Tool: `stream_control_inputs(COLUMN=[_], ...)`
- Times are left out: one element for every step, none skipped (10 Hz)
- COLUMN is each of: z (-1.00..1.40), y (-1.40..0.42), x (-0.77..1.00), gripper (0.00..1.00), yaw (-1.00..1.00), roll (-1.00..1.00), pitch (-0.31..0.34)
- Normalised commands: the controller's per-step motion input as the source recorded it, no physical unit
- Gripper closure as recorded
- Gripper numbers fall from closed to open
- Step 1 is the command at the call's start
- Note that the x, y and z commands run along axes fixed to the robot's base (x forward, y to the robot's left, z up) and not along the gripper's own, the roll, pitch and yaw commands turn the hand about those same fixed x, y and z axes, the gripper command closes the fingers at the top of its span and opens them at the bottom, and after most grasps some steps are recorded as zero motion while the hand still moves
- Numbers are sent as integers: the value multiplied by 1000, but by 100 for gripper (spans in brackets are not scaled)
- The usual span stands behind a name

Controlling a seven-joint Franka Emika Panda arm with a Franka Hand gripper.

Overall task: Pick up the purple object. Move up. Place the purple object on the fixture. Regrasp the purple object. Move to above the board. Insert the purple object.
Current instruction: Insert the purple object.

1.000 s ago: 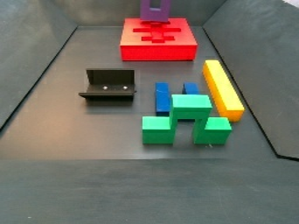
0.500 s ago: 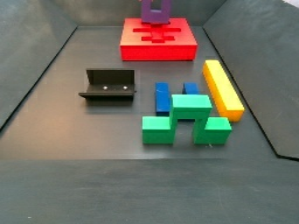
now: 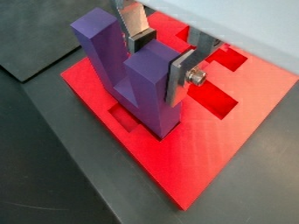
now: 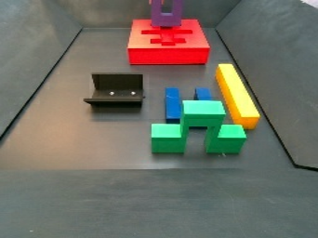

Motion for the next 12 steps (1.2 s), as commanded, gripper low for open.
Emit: stream_control_inputs(z=[-123, -137, -14, 0, 0, 0, -9, -29, -91, -103, -86, -94], y=[0, 0, -34, -9, 0, 0, 0, 0, 0, 0, 0, 103], x=[149, 91, 0, 0, 0, 26, 31, 131, 123, 129, 117, 271], gripper=[100, 100, 100, 100, 100, 100, 100, 100, 100, 100, 100, 100], yaw=[0, -34, -151, -180, -166, -106, -83, -37, 0, 0, 0, 0], roll=[76, 36, 0, -97, -161, -161, -153, -153, -146, -164, -171, -243], pitch=[30, 7, 0, -16, -61, -49, -44, -24, -20, -16, -21, 0])
